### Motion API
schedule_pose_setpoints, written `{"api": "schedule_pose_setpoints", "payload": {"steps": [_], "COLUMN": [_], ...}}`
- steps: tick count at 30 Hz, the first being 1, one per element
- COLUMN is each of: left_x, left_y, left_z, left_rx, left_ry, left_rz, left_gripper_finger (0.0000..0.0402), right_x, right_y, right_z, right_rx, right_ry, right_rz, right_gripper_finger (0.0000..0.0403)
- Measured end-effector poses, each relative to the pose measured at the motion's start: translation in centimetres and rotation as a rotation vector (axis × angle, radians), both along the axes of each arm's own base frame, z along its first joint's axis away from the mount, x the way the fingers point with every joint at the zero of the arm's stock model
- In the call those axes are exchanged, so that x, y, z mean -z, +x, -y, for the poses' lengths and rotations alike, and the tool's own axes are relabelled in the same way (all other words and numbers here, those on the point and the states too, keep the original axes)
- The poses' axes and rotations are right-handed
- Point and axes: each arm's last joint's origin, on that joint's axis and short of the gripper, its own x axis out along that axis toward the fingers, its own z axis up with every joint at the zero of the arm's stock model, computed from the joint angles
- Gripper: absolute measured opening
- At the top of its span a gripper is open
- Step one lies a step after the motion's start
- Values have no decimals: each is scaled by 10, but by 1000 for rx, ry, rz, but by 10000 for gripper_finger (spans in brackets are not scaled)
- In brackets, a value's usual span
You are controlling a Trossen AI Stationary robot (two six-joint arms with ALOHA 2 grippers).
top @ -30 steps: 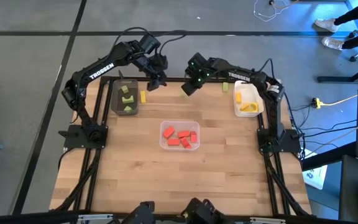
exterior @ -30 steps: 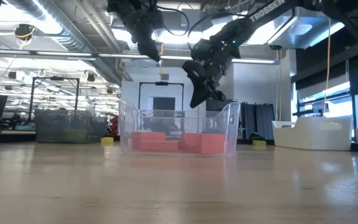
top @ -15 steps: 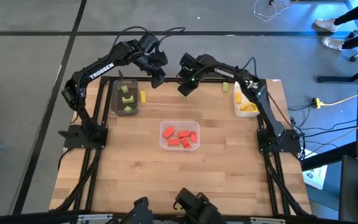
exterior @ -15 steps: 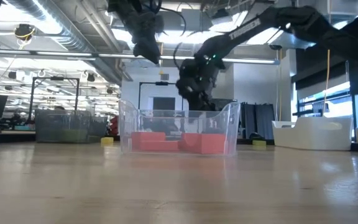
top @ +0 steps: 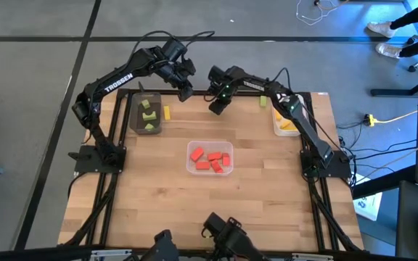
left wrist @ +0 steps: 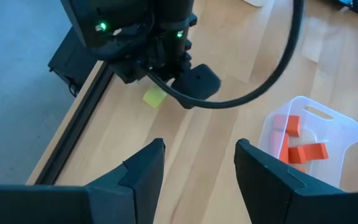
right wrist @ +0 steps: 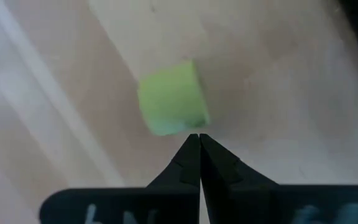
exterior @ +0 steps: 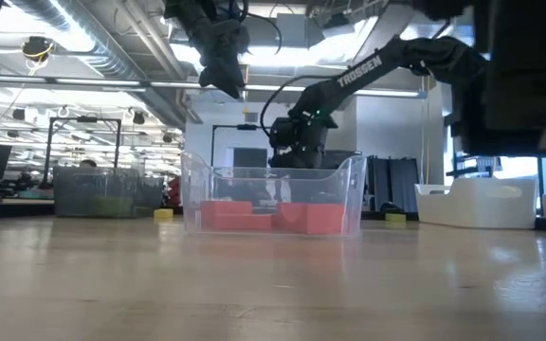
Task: Sort & place blocks by color
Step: Put the green block into the black bin
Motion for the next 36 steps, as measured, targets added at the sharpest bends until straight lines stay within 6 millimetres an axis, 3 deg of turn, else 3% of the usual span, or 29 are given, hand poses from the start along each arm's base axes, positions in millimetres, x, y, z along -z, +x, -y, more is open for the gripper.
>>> {"api": "schedule_pose_setpoints", "payload": {"steps": [14, 22, 36], "left_x": [0, 0, 0], "left_y": [0, 0, 0], "left_z": [0, 0, 0], "left_rx": [-19, -23, -23], "left_ry": [-15, -9, -10], "left_rz": [3, -1, -1], "left_gripper_finger": [183, 183, 182], "right_x": [-3, -13, -11], "right_y": [12, -1, -3], "right_z": [4, 1, 0], "right_rx": [-181, -101, -97], "right_ry": [-16, -15, -5], "right_rz": [207, 14, -16], "right_gripper_finger": [0, 0, 0]}}
